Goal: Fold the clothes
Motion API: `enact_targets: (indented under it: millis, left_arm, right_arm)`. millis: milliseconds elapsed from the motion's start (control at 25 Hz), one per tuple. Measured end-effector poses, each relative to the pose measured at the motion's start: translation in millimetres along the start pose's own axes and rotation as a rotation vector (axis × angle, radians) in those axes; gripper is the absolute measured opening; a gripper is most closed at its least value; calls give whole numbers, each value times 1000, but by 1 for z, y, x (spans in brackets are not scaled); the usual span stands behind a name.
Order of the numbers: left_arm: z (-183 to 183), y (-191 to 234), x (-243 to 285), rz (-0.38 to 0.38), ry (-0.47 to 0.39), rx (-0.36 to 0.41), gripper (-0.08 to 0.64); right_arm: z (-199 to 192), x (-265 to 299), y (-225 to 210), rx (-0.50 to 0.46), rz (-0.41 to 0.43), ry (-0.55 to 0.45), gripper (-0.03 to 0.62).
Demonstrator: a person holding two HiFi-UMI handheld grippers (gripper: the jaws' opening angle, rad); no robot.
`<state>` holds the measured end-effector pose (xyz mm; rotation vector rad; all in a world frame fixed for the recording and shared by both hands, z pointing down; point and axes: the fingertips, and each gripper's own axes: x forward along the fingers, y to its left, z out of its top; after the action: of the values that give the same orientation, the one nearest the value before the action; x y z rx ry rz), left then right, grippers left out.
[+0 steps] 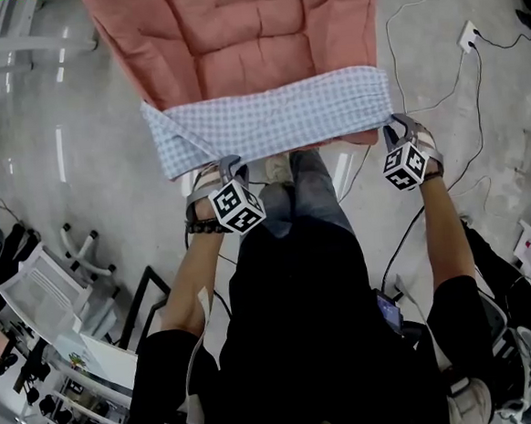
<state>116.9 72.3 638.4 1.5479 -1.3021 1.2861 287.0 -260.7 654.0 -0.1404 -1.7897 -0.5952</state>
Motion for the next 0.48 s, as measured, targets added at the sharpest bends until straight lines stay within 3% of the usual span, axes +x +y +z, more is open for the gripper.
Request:
enact_targets:
  millis: [80,320,480]
  left_arm:
    - [2,0,0,-11,-20,-16,159]
    - [8,1,-7,-10,-53,-27,284]
    - [0,-9,-5,-53,-38,-50,295]
  right_arm:
    - [3,-3,11,11,44,-3,186]
    - [17,-20,23,71,83,-35,215]
    - [32,-33,24,86,77,-72,216]
